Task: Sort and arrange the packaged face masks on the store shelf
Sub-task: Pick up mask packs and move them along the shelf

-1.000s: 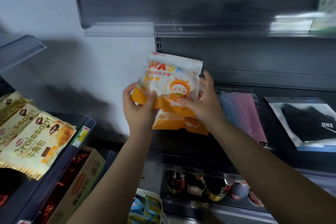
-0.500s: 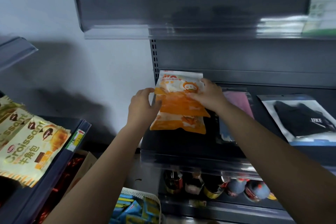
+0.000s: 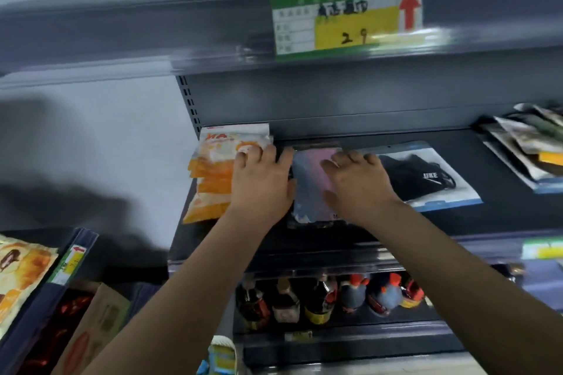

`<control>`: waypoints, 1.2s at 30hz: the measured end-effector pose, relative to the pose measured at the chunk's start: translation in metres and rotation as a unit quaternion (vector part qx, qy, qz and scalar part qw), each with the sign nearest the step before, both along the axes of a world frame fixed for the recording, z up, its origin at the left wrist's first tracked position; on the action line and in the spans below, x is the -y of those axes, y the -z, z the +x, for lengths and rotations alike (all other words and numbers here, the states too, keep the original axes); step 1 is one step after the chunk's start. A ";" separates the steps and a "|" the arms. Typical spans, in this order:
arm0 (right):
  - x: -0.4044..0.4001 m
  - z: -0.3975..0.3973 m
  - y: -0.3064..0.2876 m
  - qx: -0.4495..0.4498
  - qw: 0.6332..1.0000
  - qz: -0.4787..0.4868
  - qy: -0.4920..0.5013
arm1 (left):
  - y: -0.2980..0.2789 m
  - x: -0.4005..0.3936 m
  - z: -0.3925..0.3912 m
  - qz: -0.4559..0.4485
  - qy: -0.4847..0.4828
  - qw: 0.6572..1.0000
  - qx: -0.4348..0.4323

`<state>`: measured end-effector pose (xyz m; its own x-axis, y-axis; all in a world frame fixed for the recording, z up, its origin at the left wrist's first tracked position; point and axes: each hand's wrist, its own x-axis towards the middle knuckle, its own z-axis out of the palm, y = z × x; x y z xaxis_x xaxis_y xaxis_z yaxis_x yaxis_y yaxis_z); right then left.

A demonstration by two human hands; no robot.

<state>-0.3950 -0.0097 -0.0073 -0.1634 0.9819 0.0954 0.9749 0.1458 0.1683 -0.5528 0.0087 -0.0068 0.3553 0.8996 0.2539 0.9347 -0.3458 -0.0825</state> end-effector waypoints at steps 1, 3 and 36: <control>0.008 0.015 0.001 0.004 1.000 -0.003 0.010 | 0.001 0.003 0.017 -0.011 0.009 1.000 -0.016; 0.026 0.047 0.000 0.011 1.000 -0.007 0.028 | 0.002 0.012 0.051 -0.028 0.029 0.999 -0.033; 0.203 0.455 -0.002 0.044 0.937 -0.010 0.345 | 0.005 0.096 0.510 -0.046 0.302 0.952 0.001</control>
